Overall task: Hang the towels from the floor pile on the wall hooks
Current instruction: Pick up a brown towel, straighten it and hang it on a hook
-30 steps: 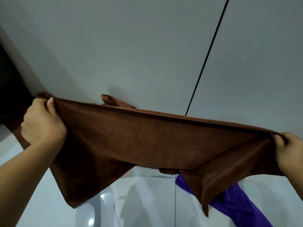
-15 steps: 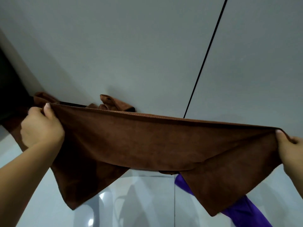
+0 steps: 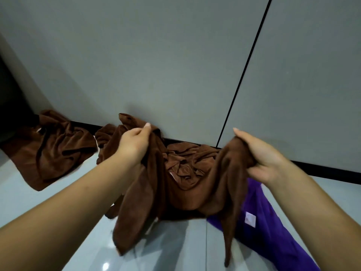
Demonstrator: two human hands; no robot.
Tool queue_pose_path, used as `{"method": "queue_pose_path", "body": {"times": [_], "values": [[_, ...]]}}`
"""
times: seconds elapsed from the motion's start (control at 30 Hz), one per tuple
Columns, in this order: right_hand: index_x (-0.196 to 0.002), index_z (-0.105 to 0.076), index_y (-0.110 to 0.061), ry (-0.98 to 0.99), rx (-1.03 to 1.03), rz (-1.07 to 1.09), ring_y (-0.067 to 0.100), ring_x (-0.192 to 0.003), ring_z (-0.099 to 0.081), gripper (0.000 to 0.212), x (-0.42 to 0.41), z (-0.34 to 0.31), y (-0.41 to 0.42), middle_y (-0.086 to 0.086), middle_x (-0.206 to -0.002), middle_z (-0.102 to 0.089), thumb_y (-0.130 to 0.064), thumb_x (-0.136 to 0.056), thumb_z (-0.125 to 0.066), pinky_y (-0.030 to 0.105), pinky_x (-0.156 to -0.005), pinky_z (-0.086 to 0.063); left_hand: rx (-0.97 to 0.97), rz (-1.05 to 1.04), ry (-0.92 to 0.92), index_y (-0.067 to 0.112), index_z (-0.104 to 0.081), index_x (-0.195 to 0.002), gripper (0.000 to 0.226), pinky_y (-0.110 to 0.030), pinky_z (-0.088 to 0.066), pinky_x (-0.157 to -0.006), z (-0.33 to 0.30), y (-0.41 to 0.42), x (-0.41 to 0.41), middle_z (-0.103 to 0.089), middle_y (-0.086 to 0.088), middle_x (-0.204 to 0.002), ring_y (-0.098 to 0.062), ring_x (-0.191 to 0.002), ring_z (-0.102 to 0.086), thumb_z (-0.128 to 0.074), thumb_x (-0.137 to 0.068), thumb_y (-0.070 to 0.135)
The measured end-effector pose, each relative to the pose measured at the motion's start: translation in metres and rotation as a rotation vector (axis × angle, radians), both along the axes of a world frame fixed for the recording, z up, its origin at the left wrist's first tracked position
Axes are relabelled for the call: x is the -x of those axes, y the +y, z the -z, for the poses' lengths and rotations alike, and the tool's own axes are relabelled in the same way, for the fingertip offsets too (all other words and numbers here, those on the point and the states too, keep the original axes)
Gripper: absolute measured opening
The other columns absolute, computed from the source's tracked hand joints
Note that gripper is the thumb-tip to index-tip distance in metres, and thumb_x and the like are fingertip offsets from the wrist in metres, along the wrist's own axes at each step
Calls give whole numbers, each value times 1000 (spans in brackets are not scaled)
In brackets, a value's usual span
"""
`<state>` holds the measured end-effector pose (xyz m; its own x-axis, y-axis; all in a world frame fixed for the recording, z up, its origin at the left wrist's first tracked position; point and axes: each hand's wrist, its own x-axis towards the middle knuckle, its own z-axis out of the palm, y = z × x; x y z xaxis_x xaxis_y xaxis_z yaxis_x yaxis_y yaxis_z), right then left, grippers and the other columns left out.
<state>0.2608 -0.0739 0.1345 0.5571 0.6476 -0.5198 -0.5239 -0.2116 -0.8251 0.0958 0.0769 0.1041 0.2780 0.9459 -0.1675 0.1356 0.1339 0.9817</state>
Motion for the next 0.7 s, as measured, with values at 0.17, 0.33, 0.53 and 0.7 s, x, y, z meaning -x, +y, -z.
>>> {"method": "queue_pose_path", "body": {"times": [0.17,0.33,0.53,0.7], "values": [[-76,-53,-14,-76,-97,-154,11,-47,-54,21,42,4,20,6,-64,-53,-27,-92,-57,21,-47,-48,-113,175,-70,5,-55,-77,31,-22,-38,-52,-13,-30,-16,-48,-14,-70,-19,-61,-47,-51,-95,29],[-90,-62,-9,-88,-199,-189,14,-70,-65,19,52,7,28,7,-77,-68,-20,-97,-48,29,-65,-57,-37,334,-204,-9,-64,-98,24,-40,-52,-82,-26,-54,-16,-65,-25,-94,-27,-83,-60,-59,-90,13],[-89,-61,-3,-23,-226,-106,16,-70,-69,16,45,2,20,12,-77,-69,-11,-96,-49,30,-61,-58,-29,419,-206,-3,-67,-97,14,-26,-56,-73,-24,-53,-8,-68,-13,-84,-19,-73,-65,-56,-88,-5],[-85,-59,-1,-8,-260,-79,15,-61,-70,16,48,-4,19,10,-66,-70,-4,-95,-47,29,-60,-58,-165,519,-160,3,-67,-98,24,-24,-53,-81,-22,-60,-8,-69,-15,-96,-18,-87,-65,-47,-91,-8]]}}
